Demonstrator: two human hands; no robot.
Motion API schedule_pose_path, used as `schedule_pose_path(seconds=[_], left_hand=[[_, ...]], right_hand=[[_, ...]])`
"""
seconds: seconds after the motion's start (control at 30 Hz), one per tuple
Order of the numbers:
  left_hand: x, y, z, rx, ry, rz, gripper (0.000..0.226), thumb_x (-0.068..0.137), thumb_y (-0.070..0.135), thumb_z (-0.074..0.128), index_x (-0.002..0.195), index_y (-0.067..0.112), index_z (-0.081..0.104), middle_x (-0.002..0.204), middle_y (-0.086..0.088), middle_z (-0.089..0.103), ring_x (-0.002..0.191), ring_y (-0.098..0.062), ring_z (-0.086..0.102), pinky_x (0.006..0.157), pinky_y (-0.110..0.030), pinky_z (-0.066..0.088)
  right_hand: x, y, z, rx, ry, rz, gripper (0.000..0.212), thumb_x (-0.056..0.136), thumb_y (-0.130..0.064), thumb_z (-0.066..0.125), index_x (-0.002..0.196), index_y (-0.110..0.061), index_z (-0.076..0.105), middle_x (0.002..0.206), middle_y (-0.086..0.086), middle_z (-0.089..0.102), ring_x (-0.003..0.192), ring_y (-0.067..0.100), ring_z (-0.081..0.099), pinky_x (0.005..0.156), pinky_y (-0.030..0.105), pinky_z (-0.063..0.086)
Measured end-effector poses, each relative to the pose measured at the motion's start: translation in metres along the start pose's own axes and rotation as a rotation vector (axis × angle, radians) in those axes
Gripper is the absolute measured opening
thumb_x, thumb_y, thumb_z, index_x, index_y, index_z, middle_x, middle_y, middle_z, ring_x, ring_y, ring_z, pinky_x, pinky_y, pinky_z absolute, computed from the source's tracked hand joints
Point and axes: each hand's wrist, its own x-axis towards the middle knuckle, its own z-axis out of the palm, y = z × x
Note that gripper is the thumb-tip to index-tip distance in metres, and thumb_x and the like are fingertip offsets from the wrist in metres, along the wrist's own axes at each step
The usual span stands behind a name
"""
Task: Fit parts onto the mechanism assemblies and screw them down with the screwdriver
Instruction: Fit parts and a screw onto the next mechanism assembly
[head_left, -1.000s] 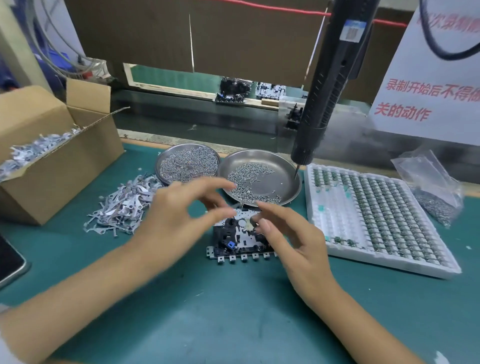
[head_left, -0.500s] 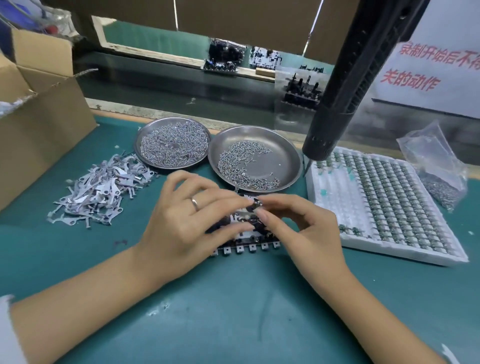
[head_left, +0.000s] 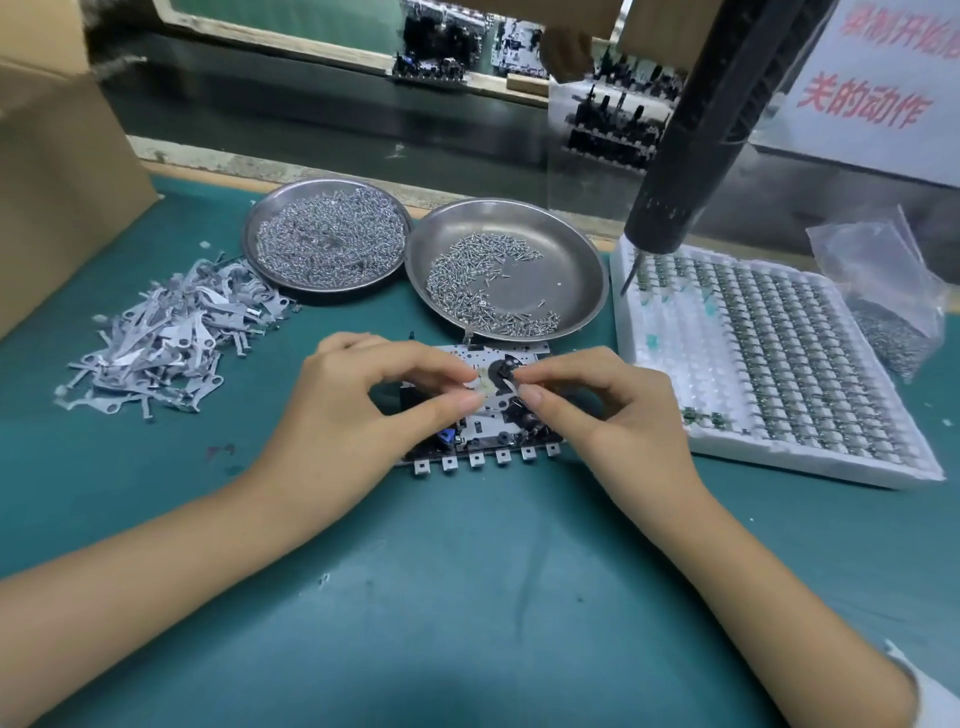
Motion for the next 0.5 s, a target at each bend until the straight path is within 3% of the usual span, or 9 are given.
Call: schedule_pose_path(seconds=[0.1,0.23,0.4,0.5], left_hand=[[-0.0014,0.0009,0.0009,-0.016,-0.028,-0.013,0.014,0.067,0.040,0.071,0.079,0.034,0.071,0.071,0.031,0.067,0.081,0.012,0.058,0.093,-0.039,0.040],[-0.0012,0.0010,0.0003,-0.068,-0.080,-0.052,0.018,0.065,0.038,0.074,0.081,0.030,0.073,0.071,0.024,0.069,0.072,0.005,0.066,0.090,-0.046,0.048],[0.0006,-0.0022,0.0005,-0.089,-0.100,-0.060,0.017,0.065,0.033,0.076,0.081,0.025,0.074,0.071,0.017,0.071,0.068,0.003,0.067,0.070,-0.013,0.051],[0.0001,-0.0034,0.0000,-0.101,-0.109,-0.072,0.015,0.069,0.023,0.080,0.082,0.026,0.074,0.070,0.015,0.072,0.067,0.002,0.067,0.066,-0.010,0.050]], right_hand=[[-0.0008,0.0004,0.0007,-0.118,-0.029,-0.129,0.026,0.078,0.005,0.070,0.087,-0.020,0.074,0.091,-0.008,0.069,0.094,0.010,0.063,0.085,0.019,0.047],[-0.0023,0.0015,0.0006,-0.182,-0.094,-0.242,0.021,0.077,0.007,0.061,0.087,-0.007,0.075,0.086,-0.001,0.071,0.087,0.012,0.063,0.082,0.021,0.048],[-0.0034,0.0018,0.0001,-0.241,-0.163,-0.326,0.025,0.076,0.010,0.059,0.089,-0.005,0.075,0.081,0.002,0.072,0.079,0.016,0.062,0.076,0.023,0.048],[-0.0032,0.0020,-0.0018,-0.239,-0.181,-0.325,0.023,0.077,0.009,0.058,0.088,-0.004,0.075,0.080,0.003,0.072,0.079,0.016,0.062,0.076,0.021,0.046]])
